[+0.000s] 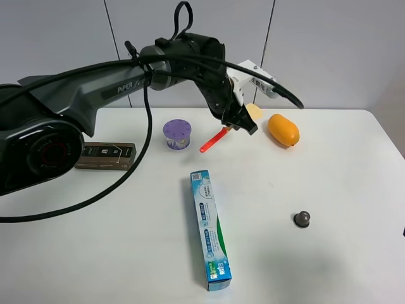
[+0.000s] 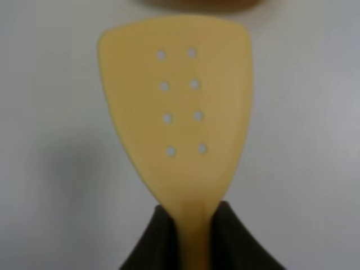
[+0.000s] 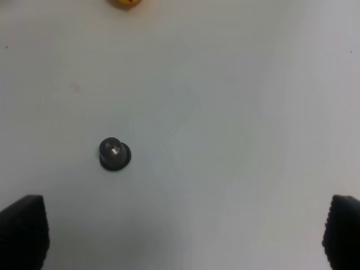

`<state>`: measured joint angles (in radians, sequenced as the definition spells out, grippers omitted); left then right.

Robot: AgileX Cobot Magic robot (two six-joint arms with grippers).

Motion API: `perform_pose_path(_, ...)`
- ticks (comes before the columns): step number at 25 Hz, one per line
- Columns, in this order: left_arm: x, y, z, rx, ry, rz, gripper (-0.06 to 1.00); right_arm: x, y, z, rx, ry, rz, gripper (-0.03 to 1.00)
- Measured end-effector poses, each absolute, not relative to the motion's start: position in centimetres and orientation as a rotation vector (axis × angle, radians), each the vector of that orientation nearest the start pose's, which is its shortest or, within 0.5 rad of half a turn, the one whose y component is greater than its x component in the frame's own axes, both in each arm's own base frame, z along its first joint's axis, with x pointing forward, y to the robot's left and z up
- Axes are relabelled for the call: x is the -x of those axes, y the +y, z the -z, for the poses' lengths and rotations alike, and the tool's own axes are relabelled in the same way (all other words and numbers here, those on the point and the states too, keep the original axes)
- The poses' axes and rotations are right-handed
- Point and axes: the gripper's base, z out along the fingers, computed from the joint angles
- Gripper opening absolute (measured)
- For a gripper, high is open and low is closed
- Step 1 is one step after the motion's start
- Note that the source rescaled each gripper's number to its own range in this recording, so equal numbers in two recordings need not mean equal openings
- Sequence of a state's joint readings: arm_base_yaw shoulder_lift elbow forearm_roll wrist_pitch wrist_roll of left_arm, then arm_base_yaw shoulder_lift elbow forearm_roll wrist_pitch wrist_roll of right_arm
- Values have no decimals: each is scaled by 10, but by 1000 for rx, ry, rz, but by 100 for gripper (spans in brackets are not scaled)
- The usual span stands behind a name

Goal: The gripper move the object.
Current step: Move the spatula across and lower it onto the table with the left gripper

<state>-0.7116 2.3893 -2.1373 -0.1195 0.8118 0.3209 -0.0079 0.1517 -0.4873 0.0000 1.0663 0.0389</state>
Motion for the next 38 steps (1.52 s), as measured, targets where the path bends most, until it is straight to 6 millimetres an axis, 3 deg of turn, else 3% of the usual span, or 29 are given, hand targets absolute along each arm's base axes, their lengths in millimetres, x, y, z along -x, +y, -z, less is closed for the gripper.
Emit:
perform_pose_path(7, -395, -375, -170, -1251, 2194, 357, 0, -19, 0, -272, -52, 2214, -17, 100)
perform_pose_path(14, -395, -379, -134, -1331, 2216, 333, 0, -19, 0, -272, -52, 2214, -17, 100)
perform_pose_path(20, -395, -379, -130, -1341, 2216, 325, 2, -19, 0, -272, -52, 2214, -17, 100)
perform_pose_path(22, -395, -379, -130, -1340, 2210, 324, 16, -19, 0, -272, -52, 2214, -17, 100)
perform_pose_path(26, -399, -381, -133, -1287, 2186, 334, 78, -19, 0, -272, -52, 2214, -17, 100)
perform_pose_path(27, -399, -381, -133, -1265, 2193, 341, 88, -19, 0, -272, -52, 2214, -17, 100)
perform_pose_path(29, -399, -381, -133, -1238, 2208, 351, 96, -19, 0, -272, -52, 2214, -17, 100)
perform_pose_path(34, -396, -379, -132, -1250, 2256, 354, 99, -19, 0, -272, -52, 2214, -17, 100)
perform_pose_path(38, -389, -374, -157, -1280, 2288, 358, 99, -19, 0, -272, -52, 2214, -17, 100)
